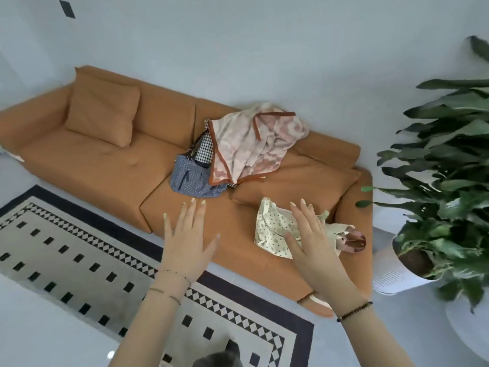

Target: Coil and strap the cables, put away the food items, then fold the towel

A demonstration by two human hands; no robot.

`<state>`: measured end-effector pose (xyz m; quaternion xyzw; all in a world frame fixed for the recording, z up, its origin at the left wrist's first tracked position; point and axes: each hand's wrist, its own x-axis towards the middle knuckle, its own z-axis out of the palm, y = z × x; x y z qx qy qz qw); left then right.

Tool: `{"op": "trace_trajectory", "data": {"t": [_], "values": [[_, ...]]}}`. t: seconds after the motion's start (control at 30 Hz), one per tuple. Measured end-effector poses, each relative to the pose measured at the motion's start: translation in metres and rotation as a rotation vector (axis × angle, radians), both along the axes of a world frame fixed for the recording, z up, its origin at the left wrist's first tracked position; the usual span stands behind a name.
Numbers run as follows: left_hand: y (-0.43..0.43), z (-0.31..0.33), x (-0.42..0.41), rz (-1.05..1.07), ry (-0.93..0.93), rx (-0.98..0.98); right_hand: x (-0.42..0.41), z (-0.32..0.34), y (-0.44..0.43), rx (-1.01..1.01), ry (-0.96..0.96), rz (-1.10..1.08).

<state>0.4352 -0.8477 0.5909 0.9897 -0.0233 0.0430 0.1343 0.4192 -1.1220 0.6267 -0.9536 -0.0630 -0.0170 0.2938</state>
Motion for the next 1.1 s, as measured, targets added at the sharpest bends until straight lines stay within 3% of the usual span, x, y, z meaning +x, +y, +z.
{"op": "trace_trajectory", "data": {"t": [0.33,0.7,0.8,1.1], "values": [[0.027,-0.016,0.163,-0.012,0.218,-0.127,0.168,-0.026,0.042,0.04,0.104,0.037],[0.075,-0.026,0.353,-0.065,0.276,-0.089,0.392,-0.067,0.07,0.046,0.262,-0.014],[0.085,-0.042,0.397,-0.062,0.364,-0.077,0.44,-0.09,0.079,0.085,0.365,-0.041],[0.084,-0.141,0.555,-0.052,0.665,-0.449,0.548,-0.158,0.113,0.216,0.521,-0.265]]}}
